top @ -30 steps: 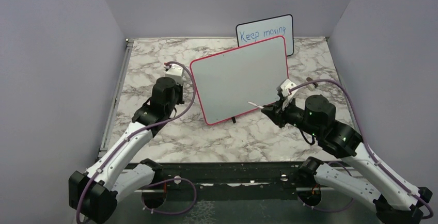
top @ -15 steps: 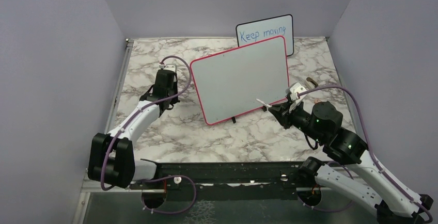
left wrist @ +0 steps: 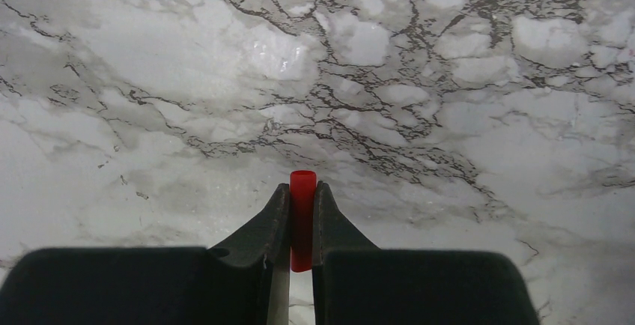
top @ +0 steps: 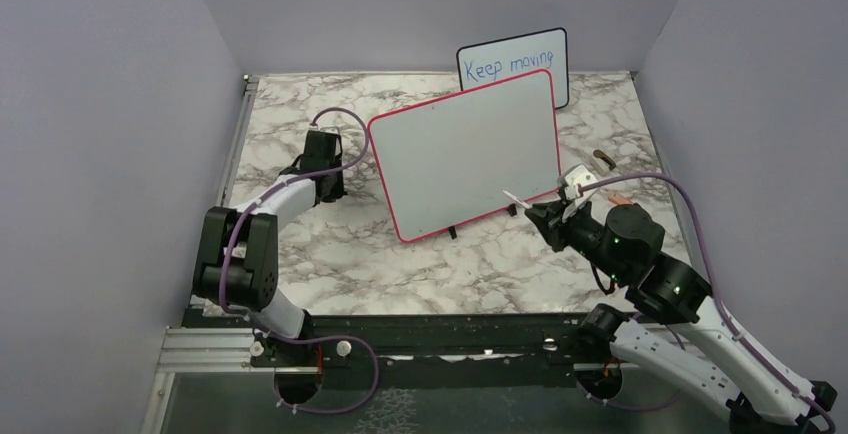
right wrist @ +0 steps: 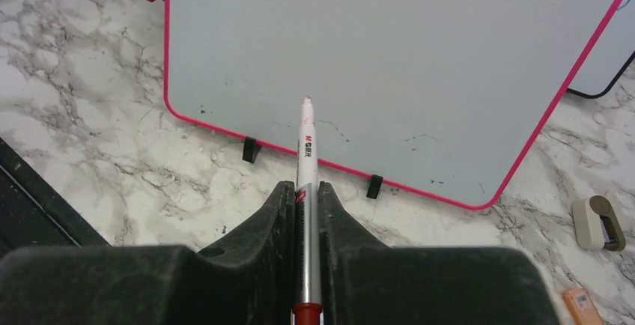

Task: Write a sentence on the whiteboard
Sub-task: Place the pen cap at the center of the board.

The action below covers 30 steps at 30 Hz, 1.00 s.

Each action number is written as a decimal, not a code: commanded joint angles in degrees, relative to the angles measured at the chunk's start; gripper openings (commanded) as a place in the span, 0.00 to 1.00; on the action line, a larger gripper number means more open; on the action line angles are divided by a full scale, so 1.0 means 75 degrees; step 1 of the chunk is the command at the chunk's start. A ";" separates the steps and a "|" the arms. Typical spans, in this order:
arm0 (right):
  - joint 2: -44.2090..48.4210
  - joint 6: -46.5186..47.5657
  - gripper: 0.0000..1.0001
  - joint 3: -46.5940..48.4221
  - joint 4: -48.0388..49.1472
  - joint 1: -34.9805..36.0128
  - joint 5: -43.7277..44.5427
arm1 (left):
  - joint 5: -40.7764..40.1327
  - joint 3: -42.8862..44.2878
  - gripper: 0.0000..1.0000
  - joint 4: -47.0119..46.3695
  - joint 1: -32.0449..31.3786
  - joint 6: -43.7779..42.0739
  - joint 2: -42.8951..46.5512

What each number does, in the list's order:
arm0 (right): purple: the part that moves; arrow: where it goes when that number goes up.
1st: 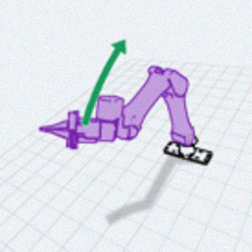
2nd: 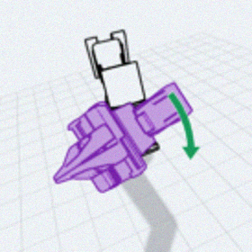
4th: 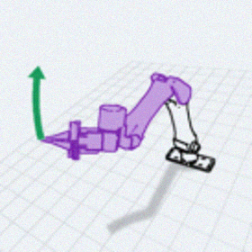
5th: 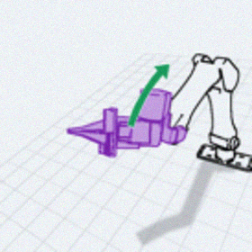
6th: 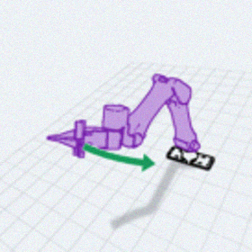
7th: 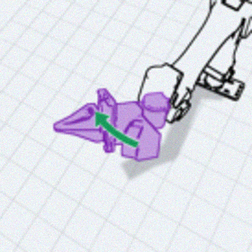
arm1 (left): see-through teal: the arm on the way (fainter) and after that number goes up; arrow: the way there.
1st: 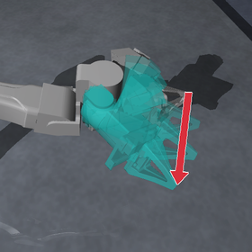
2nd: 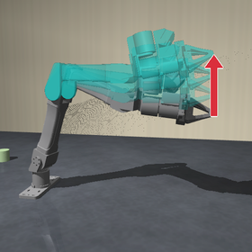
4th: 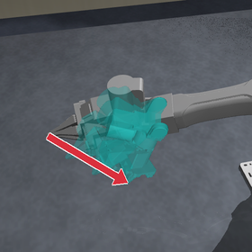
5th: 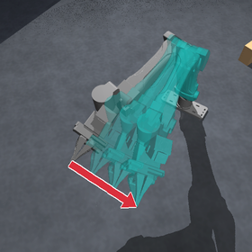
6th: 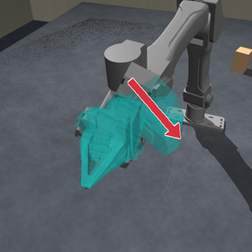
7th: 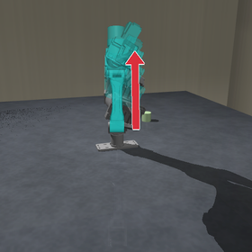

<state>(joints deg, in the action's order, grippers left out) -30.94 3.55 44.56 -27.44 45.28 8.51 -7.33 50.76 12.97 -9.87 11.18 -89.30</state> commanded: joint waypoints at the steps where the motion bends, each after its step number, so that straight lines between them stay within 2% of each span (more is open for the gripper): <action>1: 0.0157 0.0146 0.00 -0.0132 0.0346 0.0010 0.0356 | 0.0272 0.0172 0.09 -0.0370 0.0226 0.0106 -0.0203; 9: 0.0163 0.0206 0.00 -0.0197 0.0399 0.0010 0.0531 | 0.0292 0.0111 0.14 -0.0288 0.0246 -0.0034 -0.0518; 19: 0.0167 0.0311 0.01 -0.0289 0.0523 0.0004 0.0673 | 0.0230 0.0169 0.34 -0.0170 0.0249 -0.0026 -0.0404; 22: 0.0218 0.0323 0.01 -0.0358 0.0548 0.0010 0.0755 | 0.0105 0.0129 0.42 -0.0126 0.0249 -0.0058 0.0003; 30: 0.0276 0.0285 0.01 -0.0395 0.0703 0.0010 0.0805 | 0.0019 -0.0289 0.75 -0.0327 0.0248 -0.0076 0.1954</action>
<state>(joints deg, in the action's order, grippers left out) -29.61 5.19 41.98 -25.15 45.28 12.91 -6.17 50.41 12.75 -8.21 10.81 -83.00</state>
